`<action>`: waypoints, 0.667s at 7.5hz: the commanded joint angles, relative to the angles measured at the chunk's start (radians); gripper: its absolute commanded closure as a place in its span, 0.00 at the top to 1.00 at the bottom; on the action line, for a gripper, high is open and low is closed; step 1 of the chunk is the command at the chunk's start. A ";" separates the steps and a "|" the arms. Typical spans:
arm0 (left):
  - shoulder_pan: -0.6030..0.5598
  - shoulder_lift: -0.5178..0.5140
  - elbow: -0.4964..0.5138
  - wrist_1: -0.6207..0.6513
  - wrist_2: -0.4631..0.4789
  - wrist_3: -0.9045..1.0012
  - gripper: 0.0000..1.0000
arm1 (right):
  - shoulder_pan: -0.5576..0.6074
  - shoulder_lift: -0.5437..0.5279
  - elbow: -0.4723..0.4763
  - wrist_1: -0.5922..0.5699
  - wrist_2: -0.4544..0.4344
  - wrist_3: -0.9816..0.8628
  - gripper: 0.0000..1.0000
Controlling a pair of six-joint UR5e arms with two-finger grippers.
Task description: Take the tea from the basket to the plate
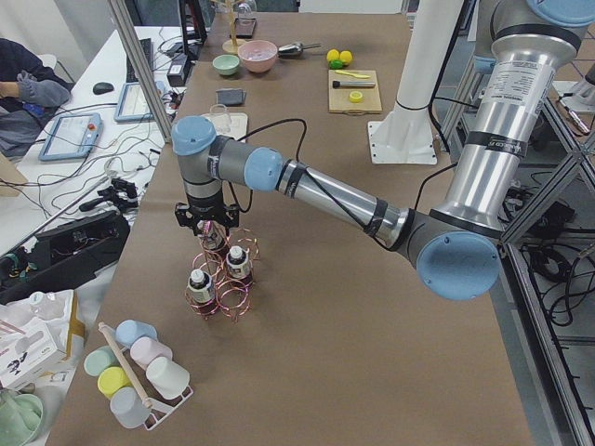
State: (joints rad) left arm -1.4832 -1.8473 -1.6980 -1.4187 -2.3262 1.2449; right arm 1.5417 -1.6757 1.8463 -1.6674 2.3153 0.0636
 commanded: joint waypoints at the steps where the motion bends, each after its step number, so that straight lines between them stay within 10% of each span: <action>1: 0.000 0.002 0.003 0.006 -0.028 0.001 0.80 | 0.000 0.001 -0.001 -0.002 0.001 -0.005 1.00; 4: 0.007 0.002 0.008 0.009 -0.033 -0.008 0.66 | 0.000 0.001 0.001 -0.002 0.001 -0.005 1.00; 5: 0.008 0.003 0.008 0.011 -0.030 -0.007 0.48 | 0.000 0.001 -0.001 -0.002 0.001 -0.005 1.00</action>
State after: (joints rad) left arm -1.4780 -1.8453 -1.6919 -1.4116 -2.3593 1.2403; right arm 1.5420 -1.6751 1.8468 -1.6689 2.3163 0.0583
